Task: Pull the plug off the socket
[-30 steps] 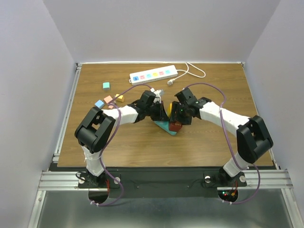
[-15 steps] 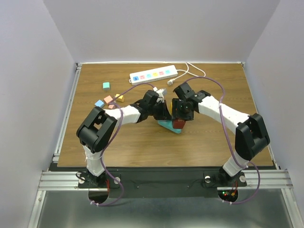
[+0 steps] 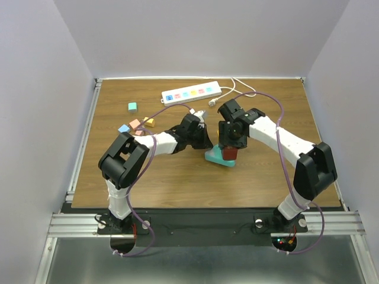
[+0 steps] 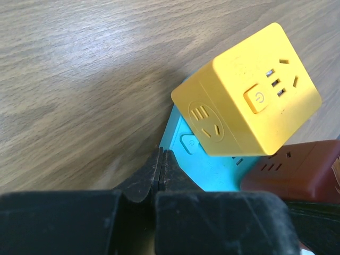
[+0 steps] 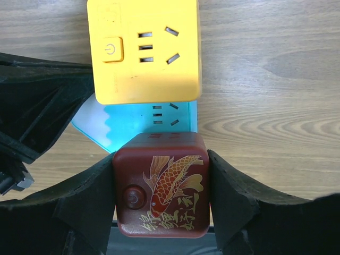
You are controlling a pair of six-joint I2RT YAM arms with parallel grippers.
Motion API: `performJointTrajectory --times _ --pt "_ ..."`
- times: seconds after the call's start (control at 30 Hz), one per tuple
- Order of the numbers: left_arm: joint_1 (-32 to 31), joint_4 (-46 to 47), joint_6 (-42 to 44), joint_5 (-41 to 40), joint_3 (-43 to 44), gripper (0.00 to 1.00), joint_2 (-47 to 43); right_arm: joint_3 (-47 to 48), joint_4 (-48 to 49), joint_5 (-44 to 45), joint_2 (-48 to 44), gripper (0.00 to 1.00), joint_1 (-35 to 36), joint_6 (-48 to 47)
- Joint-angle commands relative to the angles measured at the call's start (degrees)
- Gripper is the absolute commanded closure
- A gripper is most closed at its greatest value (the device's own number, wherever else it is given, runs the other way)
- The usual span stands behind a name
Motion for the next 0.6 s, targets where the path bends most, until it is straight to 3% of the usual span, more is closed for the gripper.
performJointTrajectory --times 0.0,0.3,0.57 --pt "-1.3 -24.5 4.3 -6.9 -1.8 1.00 1.6 -0.5 10.1 -0.6 -3.6 1.00 -1.5 3.7" --pt "-1.2 -36.1 6.6 -8.7 15.7 1.00 -6.1 -13.9 23.1 -7.6 -3.2 0.99 -1.4 6.9" --pt "-1.2 -30.5 4.2 -3.4 8.5 1.00 -6.4 -10.5 24.9 -6.6 0.3 1.00 -1.5 7.3"
